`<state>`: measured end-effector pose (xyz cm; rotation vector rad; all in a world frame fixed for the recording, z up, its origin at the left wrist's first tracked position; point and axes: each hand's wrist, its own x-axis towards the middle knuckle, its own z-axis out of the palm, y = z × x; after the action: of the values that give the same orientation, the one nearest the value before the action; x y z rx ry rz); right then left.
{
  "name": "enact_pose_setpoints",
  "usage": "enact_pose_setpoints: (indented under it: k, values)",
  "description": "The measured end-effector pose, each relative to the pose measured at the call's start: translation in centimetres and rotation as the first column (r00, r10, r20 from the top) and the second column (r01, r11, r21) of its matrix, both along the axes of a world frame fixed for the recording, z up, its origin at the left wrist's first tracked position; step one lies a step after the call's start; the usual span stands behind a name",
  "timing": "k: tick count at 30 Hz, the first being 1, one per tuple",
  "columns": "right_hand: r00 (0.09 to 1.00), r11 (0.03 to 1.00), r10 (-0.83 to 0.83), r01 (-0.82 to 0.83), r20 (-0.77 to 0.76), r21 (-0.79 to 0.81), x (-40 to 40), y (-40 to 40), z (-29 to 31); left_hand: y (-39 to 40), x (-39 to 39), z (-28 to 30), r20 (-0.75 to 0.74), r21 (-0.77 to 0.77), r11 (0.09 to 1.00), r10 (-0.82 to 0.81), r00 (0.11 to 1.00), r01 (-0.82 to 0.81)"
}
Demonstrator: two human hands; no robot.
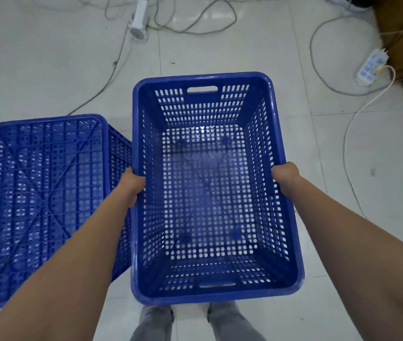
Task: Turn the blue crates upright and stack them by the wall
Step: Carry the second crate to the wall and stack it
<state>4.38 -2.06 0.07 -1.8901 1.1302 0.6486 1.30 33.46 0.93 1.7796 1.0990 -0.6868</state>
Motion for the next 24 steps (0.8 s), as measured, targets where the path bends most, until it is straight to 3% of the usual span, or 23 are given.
enact_pose_setpoints:
  k: [7,16,24]
  values:
    - [0.993,0.993,0.115,-0.115,0.032,-0.002,-2.3,2.2,17.5,2.9,-4.8,18.3,0.050,0.029,0.998,0.049,0.998,-0.050]
    - [0.951,0.956,0.292,-0.290,0.102,-0.038,-7.1,10.0,36.6,9.3,-17.0,39.4,0.282,0.027,0.970,0.225,0.933,-0.243]
    - [0.869,0.889,0.456,-0.455,0.192,-0.054,-13.5,23.7,44.7,19.6,-31.3,47.3,0.362,-0.002,0.885,0.435,0.824,-0.466]
